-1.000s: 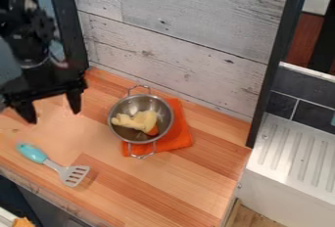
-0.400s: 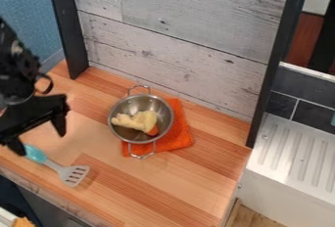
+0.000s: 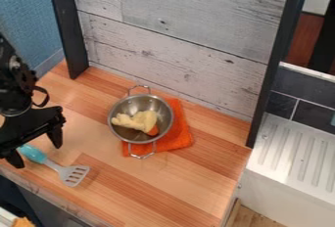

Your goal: Put the blue spatula to the right side of the table

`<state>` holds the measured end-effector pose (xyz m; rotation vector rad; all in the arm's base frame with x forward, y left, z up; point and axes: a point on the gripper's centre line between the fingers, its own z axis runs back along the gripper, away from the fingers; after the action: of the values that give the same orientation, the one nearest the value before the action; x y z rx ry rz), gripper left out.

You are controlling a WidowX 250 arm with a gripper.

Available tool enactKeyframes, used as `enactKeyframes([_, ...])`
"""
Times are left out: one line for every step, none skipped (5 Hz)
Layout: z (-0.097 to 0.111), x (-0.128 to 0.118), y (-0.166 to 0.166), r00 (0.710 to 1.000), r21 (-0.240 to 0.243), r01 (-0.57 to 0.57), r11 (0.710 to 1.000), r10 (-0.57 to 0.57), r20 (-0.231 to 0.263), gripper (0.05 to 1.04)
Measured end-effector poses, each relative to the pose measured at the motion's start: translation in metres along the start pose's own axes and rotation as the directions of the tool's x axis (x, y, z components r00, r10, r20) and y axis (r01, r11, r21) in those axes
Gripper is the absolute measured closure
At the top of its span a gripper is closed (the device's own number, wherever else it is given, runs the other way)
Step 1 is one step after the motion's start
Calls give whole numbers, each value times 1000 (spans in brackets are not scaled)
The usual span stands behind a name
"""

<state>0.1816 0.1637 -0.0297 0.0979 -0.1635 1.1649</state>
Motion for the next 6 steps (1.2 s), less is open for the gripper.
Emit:
enactKeyframes([-11, -1, -3, 999, -9, 15, 1000, -15, -28, 140])
enactKeyframes([-11, 2, -3, 1000, -15, 0, 1000, 0, -12, 434])
enactKeyframes([-11, 2, -2, 1000, -11, 1, 1000, -1, -5, 722])
enactKeyframes([-11, 1, -1, 1000, -8, 9, 1000, -9, -6, 757])
enactKeyframes([1, 0, -3, 999, -5, 35, 999, -35, 5, 758])
enactKeyframes([21, 1, -19, 996, -48, 83, 995, -81, 45, 758])
